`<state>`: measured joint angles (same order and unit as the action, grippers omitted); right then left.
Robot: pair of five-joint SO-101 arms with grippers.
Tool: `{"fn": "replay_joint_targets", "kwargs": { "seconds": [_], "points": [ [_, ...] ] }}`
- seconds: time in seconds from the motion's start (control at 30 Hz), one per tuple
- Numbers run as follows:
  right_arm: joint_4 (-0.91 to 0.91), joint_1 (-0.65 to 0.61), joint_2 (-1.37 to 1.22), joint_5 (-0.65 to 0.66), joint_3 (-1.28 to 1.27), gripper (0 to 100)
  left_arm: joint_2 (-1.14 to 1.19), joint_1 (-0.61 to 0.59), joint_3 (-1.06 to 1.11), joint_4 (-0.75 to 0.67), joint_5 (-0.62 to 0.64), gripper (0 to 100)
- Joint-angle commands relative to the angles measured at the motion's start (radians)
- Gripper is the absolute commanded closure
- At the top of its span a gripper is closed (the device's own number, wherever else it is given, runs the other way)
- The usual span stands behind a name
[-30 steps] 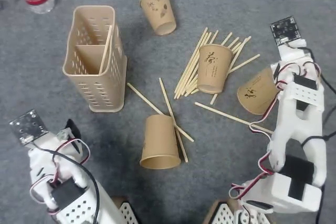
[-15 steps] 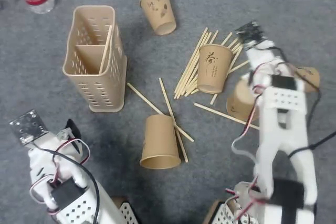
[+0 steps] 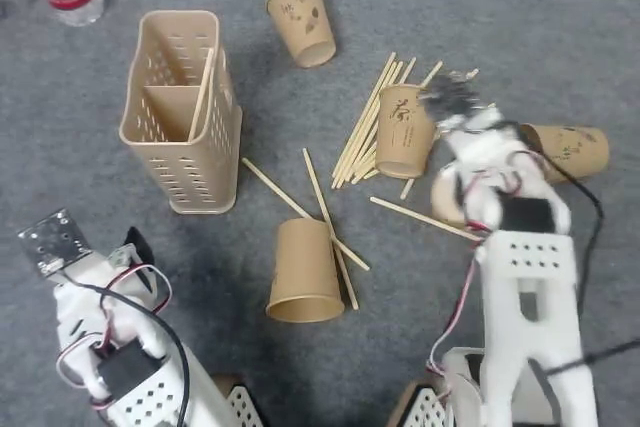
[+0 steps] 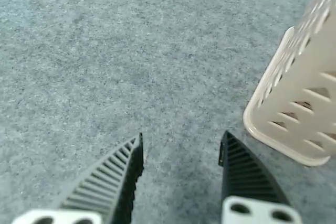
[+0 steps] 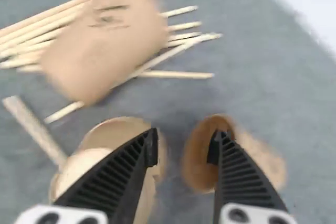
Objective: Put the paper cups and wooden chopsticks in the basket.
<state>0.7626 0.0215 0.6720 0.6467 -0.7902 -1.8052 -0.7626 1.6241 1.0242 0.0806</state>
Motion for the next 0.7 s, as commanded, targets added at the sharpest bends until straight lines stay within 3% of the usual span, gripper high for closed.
{"fn": "replay_joint_targets", "kwargs": {
  "seconds": [0.0,0.27,0.43,0.67],
  "points": [
    [-0.079,0.096,0.053,0.008,-0.005,81.0,-0.017,0.006,-0.002,-0.025,-0.014,78],
    [-0.067,0.110,0.148,-0.112,-0.021,80.9,-0.017,0.006,-0.002,-0.025,-0.014,78],
    [-0.022,0.058,0.277,-0.114,-0.021,80.9,-0.017,0.006,-0.002,-0.025,-0.014,78],
    [-0.143,0.145,0.209,-0.038,-0.023,80.8,-0.017,0.005,0.004,-0.025,-0.014,78]
  ]
}}
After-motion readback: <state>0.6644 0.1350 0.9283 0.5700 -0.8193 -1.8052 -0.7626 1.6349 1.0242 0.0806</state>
